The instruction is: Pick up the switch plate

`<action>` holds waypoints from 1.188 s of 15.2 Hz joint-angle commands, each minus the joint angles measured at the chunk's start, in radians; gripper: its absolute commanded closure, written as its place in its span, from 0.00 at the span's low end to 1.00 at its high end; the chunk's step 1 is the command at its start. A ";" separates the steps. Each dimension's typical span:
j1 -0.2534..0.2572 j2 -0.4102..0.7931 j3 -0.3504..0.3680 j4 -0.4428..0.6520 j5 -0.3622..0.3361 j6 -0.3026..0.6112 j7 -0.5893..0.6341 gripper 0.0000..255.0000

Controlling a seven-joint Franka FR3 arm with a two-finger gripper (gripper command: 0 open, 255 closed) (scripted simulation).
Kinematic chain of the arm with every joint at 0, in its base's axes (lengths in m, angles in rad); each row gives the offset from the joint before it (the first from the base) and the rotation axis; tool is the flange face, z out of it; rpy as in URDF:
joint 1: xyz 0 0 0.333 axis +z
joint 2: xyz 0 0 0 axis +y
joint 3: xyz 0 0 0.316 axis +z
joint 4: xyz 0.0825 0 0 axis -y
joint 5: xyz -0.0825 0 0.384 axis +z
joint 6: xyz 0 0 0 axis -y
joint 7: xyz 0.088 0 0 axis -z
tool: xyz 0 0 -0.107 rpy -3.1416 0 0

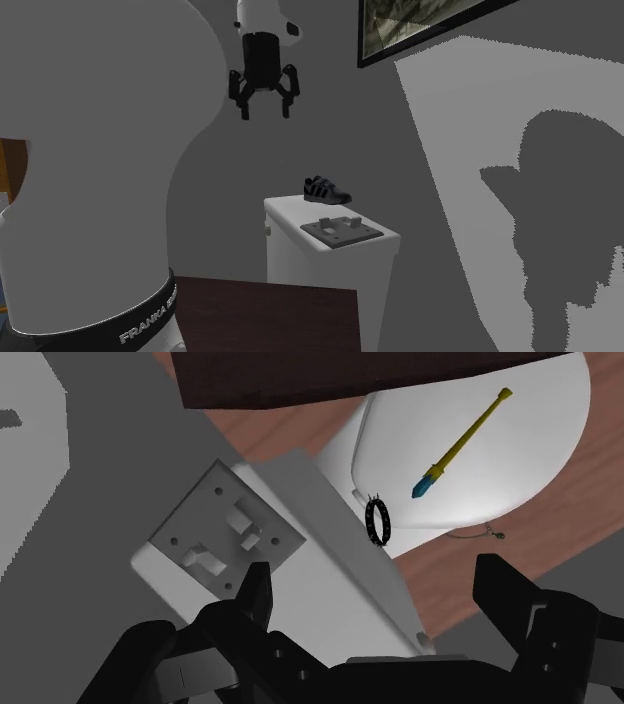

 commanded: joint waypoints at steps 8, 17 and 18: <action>-0.055 0.240 -0.097 -0.081 -0.059 0.327 -0.072 0.00; -0.087 0.586 -0.187 -0.039 -0.042 0.634 -0.168 0.00; -0.089 0.618 -0.193 -0.031 -0.033 0.657 -0.181 0.00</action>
